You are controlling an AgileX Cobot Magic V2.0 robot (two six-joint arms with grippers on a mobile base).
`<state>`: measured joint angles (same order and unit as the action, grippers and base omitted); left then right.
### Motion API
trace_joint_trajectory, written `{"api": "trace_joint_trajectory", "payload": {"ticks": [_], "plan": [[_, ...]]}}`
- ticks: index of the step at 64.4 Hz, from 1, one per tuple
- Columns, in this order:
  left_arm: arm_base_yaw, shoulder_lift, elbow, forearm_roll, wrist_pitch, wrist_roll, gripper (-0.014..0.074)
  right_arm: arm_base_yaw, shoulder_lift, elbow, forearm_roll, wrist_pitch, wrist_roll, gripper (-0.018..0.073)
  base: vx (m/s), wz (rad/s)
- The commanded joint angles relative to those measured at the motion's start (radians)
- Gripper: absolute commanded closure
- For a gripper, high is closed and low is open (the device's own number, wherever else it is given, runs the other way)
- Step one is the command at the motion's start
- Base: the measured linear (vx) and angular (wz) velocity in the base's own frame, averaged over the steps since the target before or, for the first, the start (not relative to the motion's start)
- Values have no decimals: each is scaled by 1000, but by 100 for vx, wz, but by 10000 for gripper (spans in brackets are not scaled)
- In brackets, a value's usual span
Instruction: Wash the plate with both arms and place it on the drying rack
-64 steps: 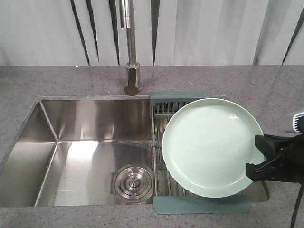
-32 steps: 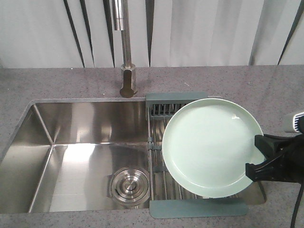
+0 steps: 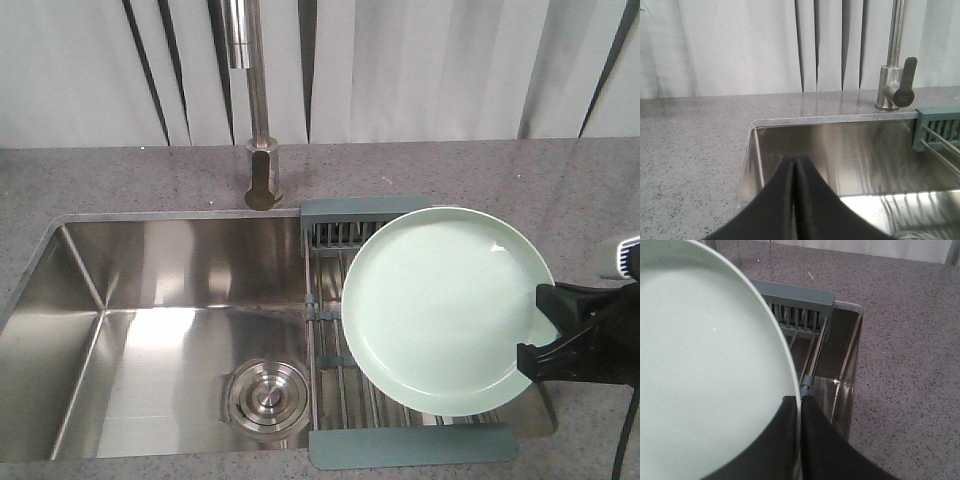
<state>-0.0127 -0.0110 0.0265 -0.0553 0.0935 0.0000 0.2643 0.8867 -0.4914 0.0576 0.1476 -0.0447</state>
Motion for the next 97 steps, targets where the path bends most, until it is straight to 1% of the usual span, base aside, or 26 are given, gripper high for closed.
{"api": "trace_joint_trajectory", "payload": {"ticks": [1, 97], "plan": [[2, -16, 15, -3, -72, 0, 602, -3, -11, -30, 0, -73, -3, 567, 2, -3], [2, -16, 15, -3, -72, 0, 602, -3, -11, -30, 0, -73, -3, 567, 2, 0]]}}
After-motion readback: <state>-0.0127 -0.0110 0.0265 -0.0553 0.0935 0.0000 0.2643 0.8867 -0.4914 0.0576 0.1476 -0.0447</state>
